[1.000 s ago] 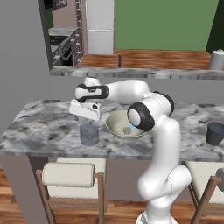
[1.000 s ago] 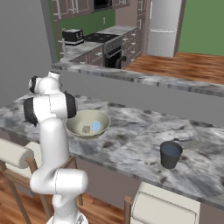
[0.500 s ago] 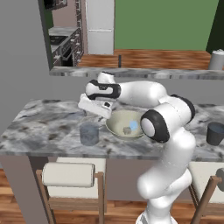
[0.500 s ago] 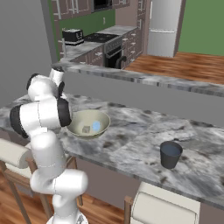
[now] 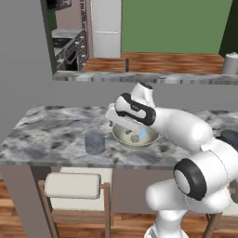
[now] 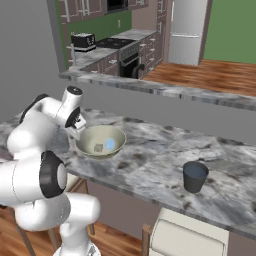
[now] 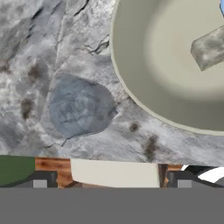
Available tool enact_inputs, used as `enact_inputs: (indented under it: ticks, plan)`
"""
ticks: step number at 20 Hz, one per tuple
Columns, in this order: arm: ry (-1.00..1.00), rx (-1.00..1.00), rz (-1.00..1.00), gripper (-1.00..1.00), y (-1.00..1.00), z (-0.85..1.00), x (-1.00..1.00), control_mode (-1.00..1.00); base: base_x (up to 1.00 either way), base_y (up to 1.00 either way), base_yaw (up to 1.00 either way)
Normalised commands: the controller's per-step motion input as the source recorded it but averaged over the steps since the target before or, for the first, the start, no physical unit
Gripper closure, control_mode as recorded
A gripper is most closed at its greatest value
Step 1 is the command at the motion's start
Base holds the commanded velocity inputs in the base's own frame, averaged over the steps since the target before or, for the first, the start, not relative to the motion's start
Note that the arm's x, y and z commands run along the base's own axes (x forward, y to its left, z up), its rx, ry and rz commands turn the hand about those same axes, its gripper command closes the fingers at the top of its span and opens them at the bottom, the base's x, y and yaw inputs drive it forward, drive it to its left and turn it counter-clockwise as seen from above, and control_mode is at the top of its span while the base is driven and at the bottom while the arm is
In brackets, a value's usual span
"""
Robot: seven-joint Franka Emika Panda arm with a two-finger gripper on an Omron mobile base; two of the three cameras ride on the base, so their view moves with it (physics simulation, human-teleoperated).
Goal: There are four ice cubes in the ice bowl. Place two ice cubes in each glass of water.
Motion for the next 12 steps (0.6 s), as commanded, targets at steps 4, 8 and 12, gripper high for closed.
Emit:
enact_inputs:
  ticks: [4,8,12]
  plan:
    - [-0.01,-0.05,0.06,-1.0,-0.43,0.41,-0.55,-1.0,0.0,0.0,0.0]
    - [0.04,-0.15,0.17,-1.0,-0.22,0.53,-0.29,-1.0,0.0,0.0,0.0]
    - [0.01,-0.24,0.21,-1.0,-0.07,0.58,-0.09,-1.0,0.0,0.0,0.0]
